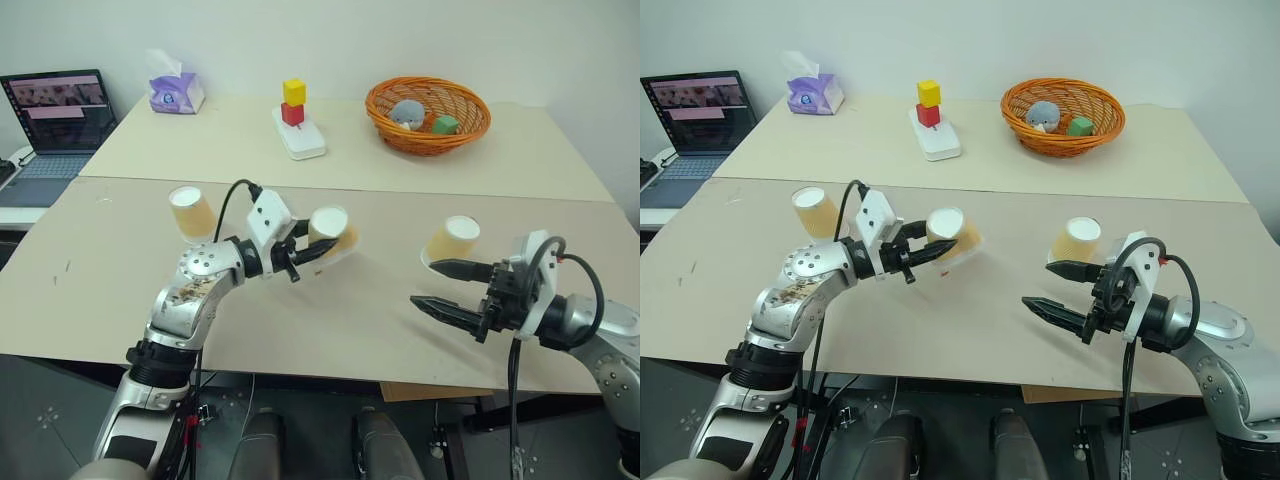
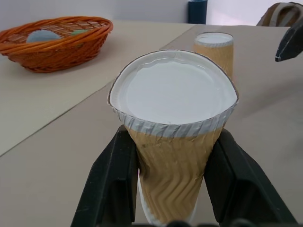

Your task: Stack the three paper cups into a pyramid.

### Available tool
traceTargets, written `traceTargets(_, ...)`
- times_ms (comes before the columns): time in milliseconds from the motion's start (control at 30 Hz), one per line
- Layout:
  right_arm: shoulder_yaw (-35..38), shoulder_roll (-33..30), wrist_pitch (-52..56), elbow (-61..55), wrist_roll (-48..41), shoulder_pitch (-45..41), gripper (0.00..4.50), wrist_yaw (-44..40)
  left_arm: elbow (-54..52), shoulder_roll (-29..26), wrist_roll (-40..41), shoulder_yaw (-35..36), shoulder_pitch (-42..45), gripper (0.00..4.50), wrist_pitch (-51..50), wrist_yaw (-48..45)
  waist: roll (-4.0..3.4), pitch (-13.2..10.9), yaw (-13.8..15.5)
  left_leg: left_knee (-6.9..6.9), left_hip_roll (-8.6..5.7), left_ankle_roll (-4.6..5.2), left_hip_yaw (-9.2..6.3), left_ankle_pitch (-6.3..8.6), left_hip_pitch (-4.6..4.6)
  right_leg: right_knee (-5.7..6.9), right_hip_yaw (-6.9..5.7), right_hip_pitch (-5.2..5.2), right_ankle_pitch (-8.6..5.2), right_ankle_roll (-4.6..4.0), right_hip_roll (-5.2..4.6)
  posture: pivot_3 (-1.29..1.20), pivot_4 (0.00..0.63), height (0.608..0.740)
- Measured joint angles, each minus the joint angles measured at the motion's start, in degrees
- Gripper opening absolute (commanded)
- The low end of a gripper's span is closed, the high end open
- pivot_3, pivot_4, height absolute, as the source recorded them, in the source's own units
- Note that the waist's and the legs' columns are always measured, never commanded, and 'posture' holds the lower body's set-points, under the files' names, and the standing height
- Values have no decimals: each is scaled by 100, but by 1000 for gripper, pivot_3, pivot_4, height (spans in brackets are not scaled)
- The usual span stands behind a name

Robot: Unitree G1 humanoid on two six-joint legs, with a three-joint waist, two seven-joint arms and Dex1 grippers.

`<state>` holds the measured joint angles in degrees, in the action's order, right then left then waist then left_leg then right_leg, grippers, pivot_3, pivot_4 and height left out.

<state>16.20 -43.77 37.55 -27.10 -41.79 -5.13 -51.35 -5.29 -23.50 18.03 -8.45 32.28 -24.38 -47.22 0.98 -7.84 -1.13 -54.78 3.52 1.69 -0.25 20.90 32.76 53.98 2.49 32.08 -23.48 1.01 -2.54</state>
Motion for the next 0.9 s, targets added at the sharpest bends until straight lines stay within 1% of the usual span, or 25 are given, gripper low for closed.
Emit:
traceTargets(100,-25,12,0,-36,-2,5,4500,65,138,-7,7,-94,145,1736,-63,-204,0,0,15,0,0,0,0,0,-1,0,0,-1,0,0,0,0,150,658)
traceTargets(300,-57,18,0,-35,-2,-12,4500,152,277,-111,-40,-250,152,1736,-30,-527,0,0,11,0,2,0,1,0,-1,0,1,0,0,0,1,0,150,658)
traceTargets(367,-91,25,-1,-35,-1,-21,4500,166,341,-137,-99,-286,152,2430,39,-587,0,0,12,0,1,0,2,0,-1,0,1,0,0,0,1,0,150,658)
traceTargets(400,-117,30,-1,-34,-1,-21,4500,171,382,-155,-114,-296,151,2604,47,-619,0,0,12,0,1,0,2,0,0,0,1,0,0,0,1,0,150,658)
traceTargets(467,-144,31,-1,-30,-1,-21,4500,181,404,-159,-140,-297,152,3303,56,-636,0,0,13,0,2,0,2,0,0,0,1,0,0,0,1,0,150,658)
traceTargets(533,-161,31,-2,-27,0,-21,4500,186,406,-157,-224,-298,152,4099,88,-612,0,0,15,0,1,0,2,0,0,0,1,0,0,0,1,0,150,658)
traceTargets(567,-162,31,-2,-25,0,-21,4500,188,410,-154,-248,-298,152,4412,104,-590,0,0,16,0,1,0,2,0,0,0,1,0,0,0,1,0,150,658)
traceTargets(800,-170,31,-7,51,0,-23,4500,187,415,40,-312,-245,152,4412,175,-325,0,0,14,0,2,0,2,0,0,0,1,0,0,0,1,0,150,658)
traceTargets(900,-198,32,-18,72,2,-49,4500,181,339,168,-194,-8,169,4412,94,-71,0,0,13,0,3,0,1,0,0,1,1,1,0,0,1,0,150,658)
